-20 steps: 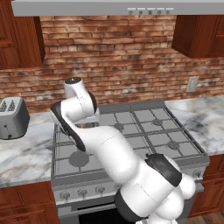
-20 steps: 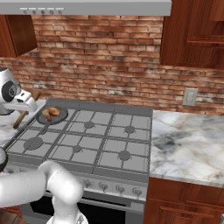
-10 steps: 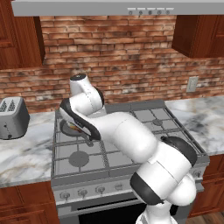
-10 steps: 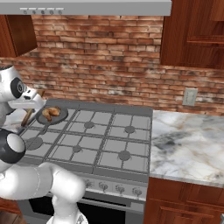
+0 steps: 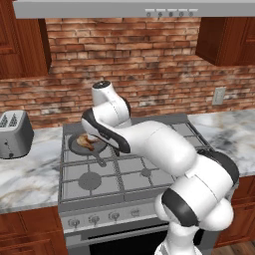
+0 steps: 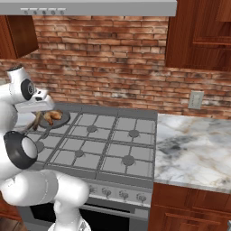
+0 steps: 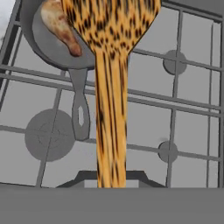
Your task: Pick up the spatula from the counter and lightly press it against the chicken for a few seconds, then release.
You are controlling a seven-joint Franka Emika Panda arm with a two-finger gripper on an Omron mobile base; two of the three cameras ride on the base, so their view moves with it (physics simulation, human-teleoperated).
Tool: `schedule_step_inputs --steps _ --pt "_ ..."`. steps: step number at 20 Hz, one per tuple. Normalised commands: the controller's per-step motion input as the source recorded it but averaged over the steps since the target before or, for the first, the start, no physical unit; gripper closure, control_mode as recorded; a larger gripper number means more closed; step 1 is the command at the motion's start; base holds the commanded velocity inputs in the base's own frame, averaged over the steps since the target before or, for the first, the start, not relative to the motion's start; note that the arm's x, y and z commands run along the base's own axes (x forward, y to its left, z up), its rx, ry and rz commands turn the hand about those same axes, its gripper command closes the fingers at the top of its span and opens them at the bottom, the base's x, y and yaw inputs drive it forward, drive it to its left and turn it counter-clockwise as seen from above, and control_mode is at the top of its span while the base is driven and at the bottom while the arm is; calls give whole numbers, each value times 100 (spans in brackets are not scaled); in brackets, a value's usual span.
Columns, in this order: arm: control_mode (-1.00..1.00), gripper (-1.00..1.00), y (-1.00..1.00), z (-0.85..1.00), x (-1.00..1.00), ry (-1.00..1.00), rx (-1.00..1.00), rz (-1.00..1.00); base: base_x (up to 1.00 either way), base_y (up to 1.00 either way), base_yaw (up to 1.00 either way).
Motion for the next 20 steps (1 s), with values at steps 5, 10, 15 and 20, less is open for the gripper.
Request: schedule_step_inputs --steps 5,10,15,20 --pt "-100 100 -38 0 9 6 0 19 0 0 0" --pt "-100 100 -28 1 12 5 0 23 0 0 0" --pt "-100 100 -18 13 15 2 0 26 0 0 0" --pt "-100 100 -20 2 12 5 0 30 0 0 0"
